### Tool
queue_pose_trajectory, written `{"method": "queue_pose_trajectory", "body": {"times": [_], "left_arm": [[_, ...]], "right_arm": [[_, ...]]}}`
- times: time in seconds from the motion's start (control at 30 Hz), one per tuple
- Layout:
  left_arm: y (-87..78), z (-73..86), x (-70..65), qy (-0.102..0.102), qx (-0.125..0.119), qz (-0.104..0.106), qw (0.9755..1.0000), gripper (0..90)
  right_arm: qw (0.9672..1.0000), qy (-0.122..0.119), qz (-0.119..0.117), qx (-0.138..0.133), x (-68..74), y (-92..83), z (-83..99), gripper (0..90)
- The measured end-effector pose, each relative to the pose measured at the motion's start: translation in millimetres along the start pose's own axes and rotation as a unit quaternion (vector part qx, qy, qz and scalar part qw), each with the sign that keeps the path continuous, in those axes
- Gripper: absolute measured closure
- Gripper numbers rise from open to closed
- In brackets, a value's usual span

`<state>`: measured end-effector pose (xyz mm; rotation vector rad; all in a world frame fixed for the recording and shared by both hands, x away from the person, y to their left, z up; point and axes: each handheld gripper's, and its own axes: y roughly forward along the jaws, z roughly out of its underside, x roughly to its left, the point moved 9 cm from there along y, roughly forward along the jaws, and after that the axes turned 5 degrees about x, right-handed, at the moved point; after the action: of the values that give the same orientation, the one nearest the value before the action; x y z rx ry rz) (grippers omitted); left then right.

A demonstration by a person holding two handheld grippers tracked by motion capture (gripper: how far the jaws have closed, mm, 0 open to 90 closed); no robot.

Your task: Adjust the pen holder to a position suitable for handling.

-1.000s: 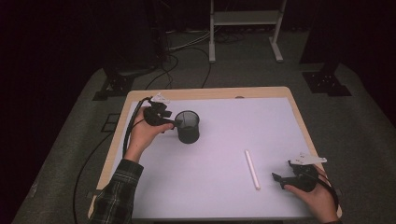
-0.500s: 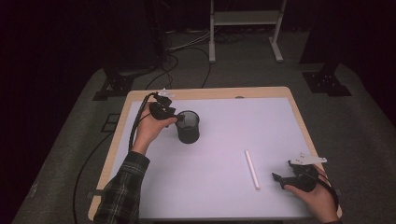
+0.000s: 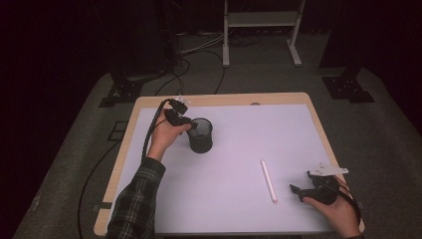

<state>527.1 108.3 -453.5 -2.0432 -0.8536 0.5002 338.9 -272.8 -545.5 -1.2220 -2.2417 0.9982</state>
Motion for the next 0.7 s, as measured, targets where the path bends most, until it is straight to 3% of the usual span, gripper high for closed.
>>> {"method": "queue_pose_trajectory", "body": {"times": [0.5,0.7], "left_arm": [[8.1,5.8,2.6,-0.004,0.025,-0.001,0.9997,75.4],[8.7,5.2,0.3,-0.017,0.03,0.005,0.9994,81.2]], "right_arm": [[1.0,0.0,0.0,0.0,0.0,0.0,0.0,13.0],[1.0,0.0,0.0,0.0,0.0,0.0,0.0,13.0]]}}
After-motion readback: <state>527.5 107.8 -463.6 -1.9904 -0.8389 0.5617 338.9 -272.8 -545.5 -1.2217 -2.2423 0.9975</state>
